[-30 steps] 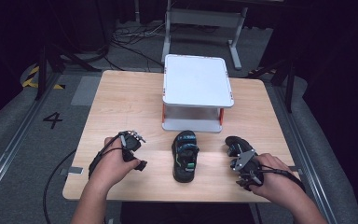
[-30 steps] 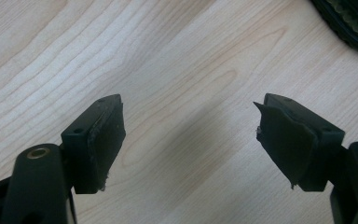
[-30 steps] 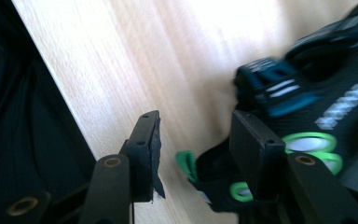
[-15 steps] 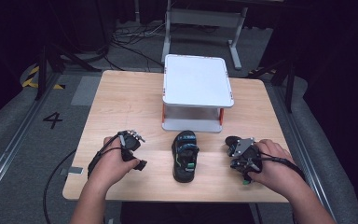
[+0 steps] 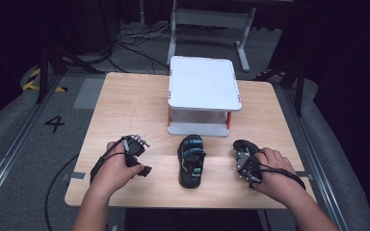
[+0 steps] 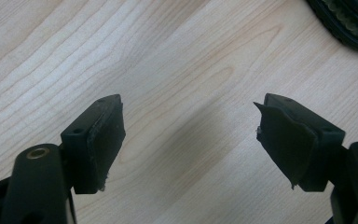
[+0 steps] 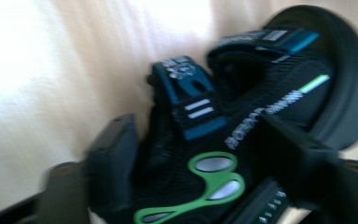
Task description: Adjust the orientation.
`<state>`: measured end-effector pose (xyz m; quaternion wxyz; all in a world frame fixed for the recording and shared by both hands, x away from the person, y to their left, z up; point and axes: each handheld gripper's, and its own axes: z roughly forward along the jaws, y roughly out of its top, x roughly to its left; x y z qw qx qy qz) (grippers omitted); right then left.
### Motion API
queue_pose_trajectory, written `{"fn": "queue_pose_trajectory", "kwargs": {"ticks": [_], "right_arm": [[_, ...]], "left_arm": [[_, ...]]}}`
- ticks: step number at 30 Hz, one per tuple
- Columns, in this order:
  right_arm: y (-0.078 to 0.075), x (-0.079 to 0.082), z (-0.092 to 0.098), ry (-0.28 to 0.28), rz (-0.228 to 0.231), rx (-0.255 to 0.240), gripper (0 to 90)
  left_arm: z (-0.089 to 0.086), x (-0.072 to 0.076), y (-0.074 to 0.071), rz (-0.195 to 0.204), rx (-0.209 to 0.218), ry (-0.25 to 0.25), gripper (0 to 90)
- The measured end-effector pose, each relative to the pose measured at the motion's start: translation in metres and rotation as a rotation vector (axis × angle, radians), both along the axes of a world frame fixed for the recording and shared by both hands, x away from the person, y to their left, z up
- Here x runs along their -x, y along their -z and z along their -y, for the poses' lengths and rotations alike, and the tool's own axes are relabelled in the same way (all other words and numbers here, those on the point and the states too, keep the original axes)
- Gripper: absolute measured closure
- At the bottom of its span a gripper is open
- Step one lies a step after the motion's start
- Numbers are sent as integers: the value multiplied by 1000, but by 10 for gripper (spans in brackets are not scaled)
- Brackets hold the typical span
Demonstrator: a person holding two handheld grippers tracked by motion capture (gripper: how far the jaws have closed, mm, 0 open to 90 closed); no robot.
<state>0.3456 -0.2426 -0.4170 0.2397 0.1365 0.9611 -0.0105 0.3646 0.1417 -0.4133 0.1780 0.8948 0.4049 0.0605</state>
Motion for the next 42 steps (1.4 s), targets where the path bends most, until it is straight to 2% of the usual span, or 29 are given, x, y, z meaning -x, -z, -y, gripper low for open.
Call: {"fn": "queue_pose_trajectory", "kwargs": {"ticks": [2, 6, 9, 10, 11, 12, 13, 14, 15, 16, 19, 21, 24, 26, 29, 31, 32, 33, 35, 37, 39, 40, 41, 42], "right_arm": [[0, 0, -1, -1, 54, 41, 450], [0, -4, 1, 36, 103, 82, 487], [-2, -6, 2, 52, 107, 75, 503], [-5, -8, 5, 66, 99, 60, 545], [-5, -8, 5, 66, 99, 60, 545], [-11, -10, 9, 98, 91, 46, 611], [-11, -10, 9, 98, 91, 46, 611], [-18, -12, 15, 126, 100, 43, 721], [-18, -12, 15, 126, 100, 43, 721], [-25, -17, 24, 168, 88, -9, 742], [-32, -25, 38, 225, 83, -51, 793], [-40, -28, 49, 276, 75, -137, 829], [-52, -27, 56, 303, 22, -266, 849], [-57, -21, 48, 301, -13, -318, 850], [-60, -15, 30, 287, -23, -367, 849], [-58, -17, 22, 303, -27, -411, 850], [-55, -20, 18, 321, -26, -460, 849], [-53, -22, 16, 335, -32, -483, 849], [-45, -26, 11, 372, -36, -519, 847], [-35, -31, 7, 408, -52, -526, 840], [-23, -36, 5, 422, -59, -501, 824], [-23, -36, 5, 422, -59, -501, 824], [-17, -38, 6, 430, -60, -460, 808], [-16, -38, 8, 429, -41, -454, 754]], "left_arm": [[0, 0, 1, -3, 3, 0, 232], [1, 0, 1, -6, 6, 7, 232], [1, 0, 0, -6, 8, 8, 231], [1, 0, 0, -6, 7, 8, 232], [1, 0, 0, -6, 7, 8, 232], [1, 0, 0, -5, 8, 9, 232], [1, 0, 0, -5, 8, 11, 232], [1, 0, 1, -7, 9, 12, 232], [2, 0, 1, -9, 12, 12, 232], [2, -1, 1, -10, 10, 14, 232], [2, -1, 1, -10, 8, 13, 231], [2, -2, 1, -9, 11, 12, 232], [2, -2, 2, -9, 6, 8, 232], [2, -3, 2, -15, 2, 10, 232], [4, -3, 2, -9, 4, 16, 232], [5, -2, 1, -7, 8, 22, 232], [5, -2, 0, -8, 10, 22, 232], [5, -1, 0, -9, 12, 19, 232], [3, -2, -1, 1, 11, 23, 232], [2, -2, -1, 2, 12, 19, 232], [2, -2, -2, 2, 12, 20, 232], [2, -2, -2, 0, 13, 20, 232], [2, -2, -2, 0, 16, 21, 232], [2, -2, -2, 0, 17, 20, 232]]}}
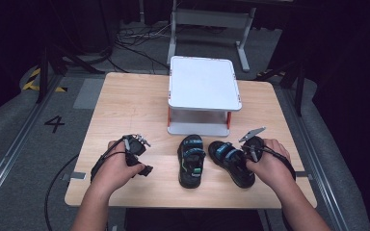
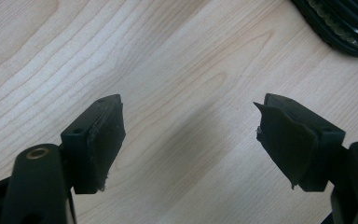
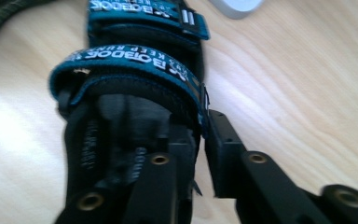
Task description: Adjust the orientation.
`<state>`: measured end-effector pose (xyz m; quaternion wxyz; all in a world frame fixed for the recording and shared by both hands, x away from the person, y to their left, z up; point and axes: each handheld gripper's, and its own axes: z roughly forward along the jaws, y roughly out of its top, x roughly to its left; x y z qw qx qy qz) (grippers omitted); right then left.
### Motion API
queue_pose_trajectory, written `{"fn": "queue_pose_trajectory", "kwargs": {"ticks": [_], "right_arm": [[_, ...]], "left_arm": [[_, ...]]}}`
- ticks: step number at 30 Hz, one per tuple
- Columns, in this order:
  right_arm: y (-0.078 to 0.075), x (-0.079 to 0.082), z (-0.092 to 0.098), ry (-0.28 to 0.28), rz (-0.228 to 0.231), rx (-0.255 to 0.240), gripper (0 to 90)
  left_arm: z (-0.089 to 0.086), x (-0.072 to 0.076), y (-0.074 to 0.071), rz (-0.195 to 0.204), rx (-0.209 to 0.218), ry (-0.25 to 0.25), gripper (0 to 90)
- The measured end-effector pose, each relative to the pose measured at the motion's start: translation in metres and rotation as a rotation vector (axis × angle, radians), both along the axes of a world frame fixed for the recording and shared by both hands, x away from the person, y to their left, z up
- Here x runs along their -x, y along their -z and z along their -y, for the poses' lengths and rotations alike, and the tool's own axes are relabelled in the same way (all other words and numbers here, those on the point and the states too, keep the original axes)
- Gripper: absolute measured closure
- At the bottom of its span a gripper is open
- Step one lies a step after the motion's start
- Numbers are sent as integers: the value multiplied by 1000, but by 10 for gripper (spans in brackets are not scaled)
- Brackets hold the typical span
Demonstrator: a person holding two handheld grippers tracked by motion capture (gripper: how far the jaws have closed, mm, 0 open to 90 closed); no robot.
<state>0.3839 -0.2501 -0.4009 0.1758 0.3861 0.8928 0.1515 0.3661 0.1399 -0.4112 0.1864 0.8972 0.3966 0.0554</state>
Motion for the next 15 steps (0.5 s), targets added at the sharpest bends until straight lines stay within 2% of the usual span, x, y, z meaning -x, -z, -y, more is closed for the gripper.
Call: {"fn": "queue_pose_trajectory", "kwargs": {"ticks": [1, 2, 5, 6, 8, 11, 15], "right_arm": [[0, 0, 2, -1, 20, -16, 685], [-2, 0, 5, -5, 33, -26, 657], [-11, 4, 9, -44, 68, -26, 545], [-14, 6, 10, -75, 82, -31, 534], [-24, 12, 14, -93, 89, -51, 536], [-37, 22, 20, -98, 53, -66, 568], [-44, 34, 20, -153, 10, -84, 567]], "left_arm": [[0, 0, 0, -1, 1, -3, 232], [0, 0, 0, 1, -3, -3, 232], [1, -1, 1, -3, -5, 3, 232], [2, 0, 1, -3, -5, 3, 232], [3, 0, 1, -4, -6, 2, 231], [4, -2, 2, -6, -13, 5, 232], [7, -3, 3, -11, -12, 8, 231]]}}
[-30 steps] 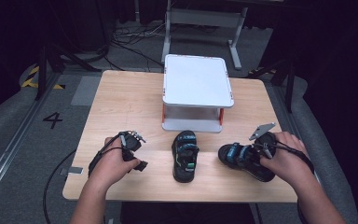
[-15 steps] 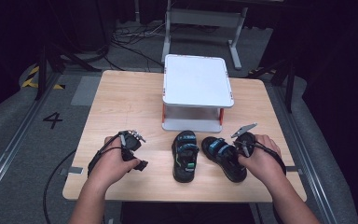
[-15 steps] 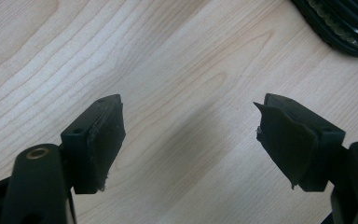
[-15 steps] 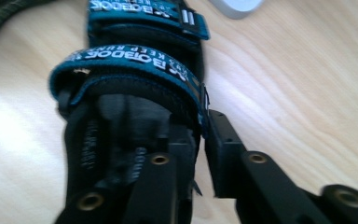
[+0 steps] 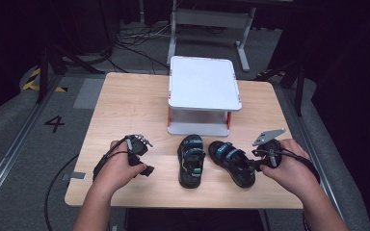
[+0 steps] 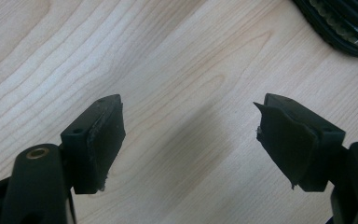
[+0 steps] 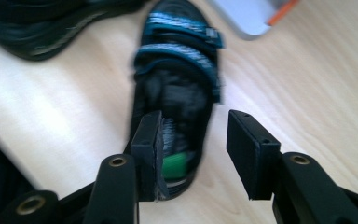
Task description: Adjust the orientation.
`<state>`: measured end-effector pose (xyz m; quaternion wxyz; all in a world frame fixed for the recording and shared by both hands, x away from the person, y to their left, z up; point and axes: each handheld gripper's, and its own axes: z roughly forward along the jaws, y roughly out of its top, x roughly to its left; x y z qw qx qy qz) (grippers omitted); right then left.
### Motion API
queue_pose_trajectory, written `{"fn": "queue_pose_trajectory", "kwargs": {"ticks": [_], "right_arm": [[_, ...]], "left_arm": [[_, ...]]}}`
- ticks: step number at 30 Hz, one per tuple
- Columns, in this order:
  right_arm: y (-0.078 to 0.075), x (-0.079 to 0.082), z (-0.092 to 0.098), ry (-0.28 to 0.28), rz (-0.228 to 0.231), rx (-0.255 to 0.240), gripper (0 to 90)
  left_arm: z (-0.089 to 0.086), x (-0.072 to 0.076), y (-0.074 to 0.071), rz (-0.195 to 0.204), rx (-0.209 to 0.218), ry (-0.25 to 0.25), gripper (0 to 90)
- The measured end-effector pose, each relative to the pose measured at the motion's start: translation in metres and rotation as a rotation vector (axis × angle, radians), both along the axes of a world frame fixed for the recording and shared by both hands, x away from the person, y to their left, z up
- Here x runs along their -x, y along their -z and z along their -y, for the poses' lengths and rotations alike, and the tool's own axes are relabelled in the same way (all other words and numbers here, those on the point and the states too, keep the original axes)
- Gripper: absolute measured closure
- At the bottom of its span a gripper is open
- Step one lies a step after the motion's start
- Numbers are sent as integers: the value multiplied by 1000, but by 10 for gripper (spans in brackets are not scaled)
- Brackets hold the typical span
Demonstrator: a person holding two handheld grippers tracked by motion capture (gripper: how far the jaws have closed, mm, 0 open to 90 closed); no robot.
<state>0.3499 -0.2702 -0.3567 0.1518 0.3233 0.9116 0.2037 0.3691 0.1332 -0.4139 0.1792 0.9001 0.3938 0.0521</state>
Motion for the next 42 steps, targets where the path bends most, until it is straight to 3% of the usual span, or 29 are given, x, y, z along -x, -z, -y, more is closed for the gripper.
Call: {"fn": "queue_pose_trajectory", "kwargs": {"ticks": [5, 7, 11, 12, 18, 21, 24, 28, 29, 30, 32, 34, 37, 40, 42], "right_arm": [[6, 5, 0, -25, -68, 36, 605], [11, 5, -1, -17, -120, 61, 704], [10, 8, -5, -2, -137, 35, 797], [9, 8, -8, -17, -141, 28, 834], [3, 15, -32, -105, -117, -8, 848], [6, 20, -48, -167, -141, -24, 848], [14, 28, -57, -221, -173, 5, 833], [7, 25, -50, -223, -131, 1, 691], [5, 23, -49, -224, -103, -8, 619], [5, 23, -49, -224, -103, -8, 619], [0, 16, -47, -223, -3, 34, 545], [1, 8, -47, -202, 34, 76, 512], [9, -4, -49, -201, 39, 153, 490], [21, -14, -55, -206, 23, 180, 498], [25, -21, -58, -213, 29, 191, 560]], "left_arm": [[3, -3, -1, 4, 5, 16, 231], [5, -4, -2, 7, 7, 20, 231], [7, -6, -2, 6, 9, 27, 231], [7, -6, -2, 3, 7, 26, 231], [6, -6, -2, 7, 4, 22, 231], [5, -5, -2, 5, 9, 22, 231], [4, -4, -2, 7, 9, 17, 231], [2, -4, -3, 10, 11, 17, 231], [2, -4, -3, 10, 11, 17, 231], [2, -3, -3, 9, 11, 18, 231], [2, -3, -3, 11, 11, 18, 230], [2, -3, -4, 12, 10, 16, 231], [1, -2, -3, 8, 10, 12, 230], [1, -4, -2, -5, 15, 9, 230], [1, -7, -3, 4, 16, 16, 229]]}}
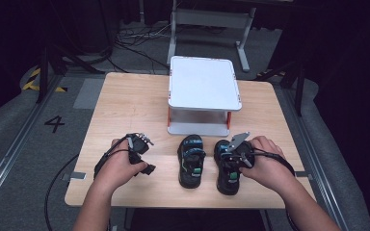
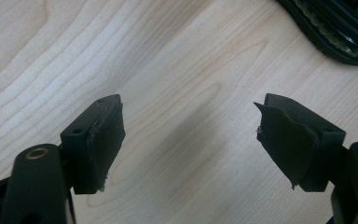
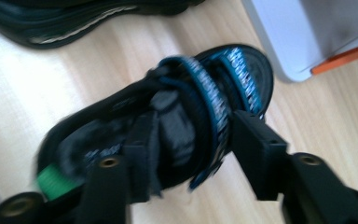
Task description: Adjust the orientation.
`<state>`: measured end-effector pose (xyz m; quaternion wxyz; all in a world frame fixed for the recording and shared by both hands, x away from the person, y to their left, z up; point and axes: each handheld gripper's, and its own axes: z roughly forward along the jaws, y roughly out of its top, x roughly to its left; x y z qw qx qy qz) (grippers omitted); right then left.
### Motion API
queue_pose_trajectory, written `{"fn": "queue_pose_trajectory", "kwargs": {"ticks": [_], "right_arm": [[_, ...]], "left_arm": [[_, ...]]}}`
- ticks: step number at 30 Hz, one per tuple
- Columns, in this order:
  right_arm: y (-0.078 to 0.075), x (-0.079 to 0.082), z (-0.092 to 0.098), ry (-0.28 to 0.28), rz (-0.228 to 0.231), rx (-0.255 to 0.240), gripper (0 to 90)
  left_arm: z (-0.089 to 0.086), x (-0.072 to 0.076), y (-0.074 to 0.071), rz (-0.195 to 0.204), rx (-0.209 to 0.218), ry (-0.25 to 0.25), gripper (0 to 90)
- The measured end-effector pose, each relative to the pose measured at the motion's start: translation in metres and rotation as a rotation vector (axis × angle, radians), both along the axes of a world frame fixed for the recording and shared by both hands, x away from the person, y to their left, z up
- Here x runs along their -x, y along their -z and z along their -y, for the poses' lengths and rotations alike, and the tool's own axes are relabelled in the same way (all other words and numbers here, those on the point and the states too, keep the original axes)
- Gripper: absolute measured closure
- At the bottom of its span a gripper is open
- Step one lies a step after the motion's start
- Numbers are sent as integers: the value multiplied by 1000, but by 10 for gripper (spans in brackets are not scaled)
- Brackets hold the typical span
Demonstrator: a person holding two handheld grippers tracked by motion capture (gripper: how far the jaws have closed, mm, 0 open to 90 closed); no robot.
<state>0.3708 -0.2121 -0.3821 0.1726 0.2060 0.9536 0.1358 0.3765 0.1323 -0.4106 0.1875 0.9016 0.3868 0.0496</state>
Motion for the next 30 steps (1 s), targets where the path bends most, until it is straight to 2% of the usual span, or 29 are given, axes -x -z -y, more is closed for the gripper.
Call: {"fn": "queue_pose_trajectory", "kwargs": {"ticks": [3, 5, 7, 11, 14, 19, 21, 23, 26, 28, 30], "right_arm": [[0, -7, -3, 2, 0, -6, 719], [-2, -10, -2, 10, -16, 5, 734], [-5, -14, -3, 6, -17, -17, 741], [-5, -19, -11, -23, -7, -16, 743], [-4, -23, -26, -56, 7, -20, 742], [-5, -25, -47, -45, 17, -59, 741], [-5, -26, -47, -42, 22, -69, 740], [-2, -27, -44, -28, 8, -71, 736], [0, -27, -37, -8, -6, -103, 726], [0, -27, -35, 2, -17, -115, 685], [-1, -26, -35, 13, -23, -150, 633]], "left_arm": [[-1, -3, -5, 12, 25, -4, 227], [-3, -4, -7, 19, 28, -6, 227], [-6, -4, -7, 20, 23, -15, 227], [-8, -3, -6, 18, 22, -21, 227], [-10, 0, -6, 15, 24, -23, 227], [-14, 2, -6, 16, 24, -35, 227], [-15, 3, -5, 15, 22, -37, 227], [-15, 3, -5, 14, 23, -36, 227], [-14, 2, -5, 15, 24, -33, 227], [-13, 1, -6, 16, 23, -30, 227], [-12, 0, -7, 14, 23, -25, 227]]}}
